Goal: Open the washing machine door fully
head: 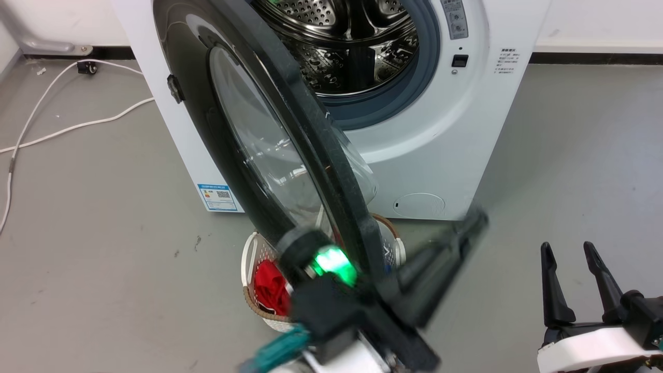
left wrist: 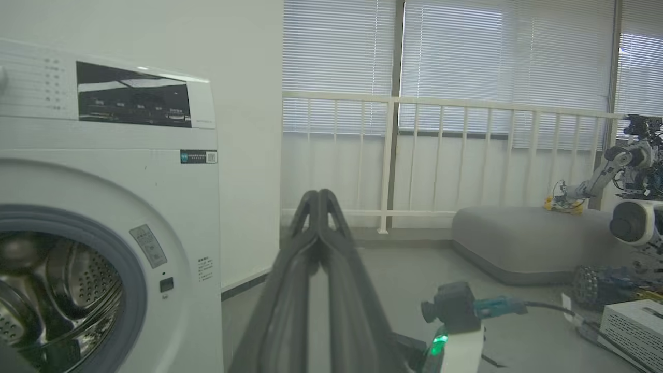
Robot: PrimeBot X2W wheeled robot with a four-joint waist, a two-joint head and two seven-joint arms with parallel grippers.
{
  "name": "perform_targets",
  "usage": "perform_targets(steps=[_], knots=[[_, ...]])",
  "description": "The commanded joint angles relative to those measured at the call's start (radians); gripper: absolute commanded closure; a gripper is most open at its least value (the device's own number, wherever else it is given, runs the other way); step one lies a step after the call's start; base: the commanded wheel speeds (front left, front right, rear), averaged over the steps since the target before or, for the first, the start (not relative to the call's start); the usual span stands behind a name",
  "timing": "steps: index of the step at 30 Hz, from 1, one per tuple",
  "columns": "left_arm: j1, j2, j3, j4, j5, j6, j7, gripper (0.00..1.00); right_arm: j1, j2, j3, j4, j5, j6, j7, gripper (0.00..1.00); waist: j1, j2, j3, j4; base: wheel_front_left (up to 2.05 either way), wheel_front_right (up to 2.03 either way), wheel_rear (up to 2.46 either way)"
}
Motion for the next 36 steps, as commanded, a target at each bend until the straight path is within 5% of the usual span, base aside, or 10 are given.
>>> perform_targets(steps=[1, 10, 25, 36], knots=[[0.040, 0.012, -0.027, 0.018, -0.029, -0.002, 0.035, 1.00, 0.002, 0.005, -0.001, 0.003, -0.002, 0.000, 0.000, 0.00, 0.0000, 0.0000, 0.001, 0.003, 0.00, 0.00, 0.00], [0.141, 0.042, -0.095, 0.212, -0.083, 0.020, 0.150, 1.00, -0.016, 0.008, 0.007, 0.018, 0.004, 0.000, -0.005, 0.00, 0.0000, 0.0000, 0.009, 0.003, 0.00, 0.00, 0.00], [0.031, 0.003, -0.012, 0.555, -0.053, 0.102, -0.049, 1.00, -0.032, 0.008, 0.018, 0.052, 0.023, 0.000, -0.017, 0.00, 0.0000, 0.0000, 0.027, -0.024, 0.00, 0.00, 0.00], [0.046, 0.020, -0.001, 0.603, -0.040, 0.127, -0.144, 1.00, -0.040, 0.008, 0.020, 0.084, 0.020, 0.000, -0.031, 0.00, 0.0000, 0.0000, 0.028, -0.001, 0.00, 0.00, 0.00]])
